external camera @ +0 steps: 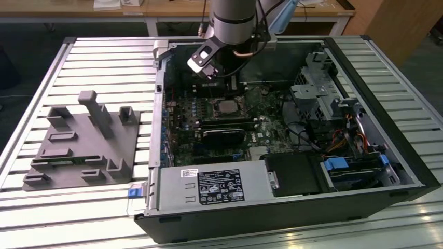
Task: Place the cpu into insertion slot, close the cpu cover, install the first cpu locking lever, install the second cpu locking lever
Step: 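Place the cpu into insertion slot, then close the cpu cover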
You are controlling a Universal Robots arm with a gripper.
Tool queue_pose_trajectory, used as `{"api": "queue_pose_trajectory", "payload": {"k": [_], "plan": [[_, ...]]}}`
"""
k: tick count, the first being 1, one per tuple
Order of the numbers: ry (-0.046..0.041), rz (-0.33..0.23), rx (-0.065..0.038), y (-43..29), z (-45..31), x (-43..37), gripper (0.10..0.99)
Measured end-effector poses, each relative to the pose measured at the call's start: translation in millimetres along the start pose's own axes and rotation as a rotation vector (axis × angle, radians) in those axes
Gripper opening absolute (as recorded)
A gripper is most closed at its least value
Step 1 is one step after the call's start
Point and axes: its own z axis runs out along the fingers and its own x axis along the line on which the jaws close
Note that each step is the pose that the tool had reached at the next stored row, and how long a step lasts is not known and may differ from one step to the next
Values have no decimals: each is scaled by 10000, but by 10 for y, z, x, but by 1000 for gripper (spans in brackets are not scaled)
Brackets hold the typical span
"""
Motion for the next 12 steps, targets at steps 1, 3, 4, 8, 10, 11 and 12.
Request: {"api": "queue_pose_trajectory", "payload": {"k": [1, 3, 4, 8, 10, 11, 12], "plan": [[-1, 0, 0, 1, -27, 0, 106], [0, 0, 0, 3, -74, 1, 106], [0, 0, 0, 4, -95, 1, 106], [0, 0, 0, 6, -140, 2, 106], [0, 0, 0, 6, -143, 2, 106], [0, 0, 0, 7, -146, 2, 106], [0, 0, 0, 7, -146, 2, 106]]}}
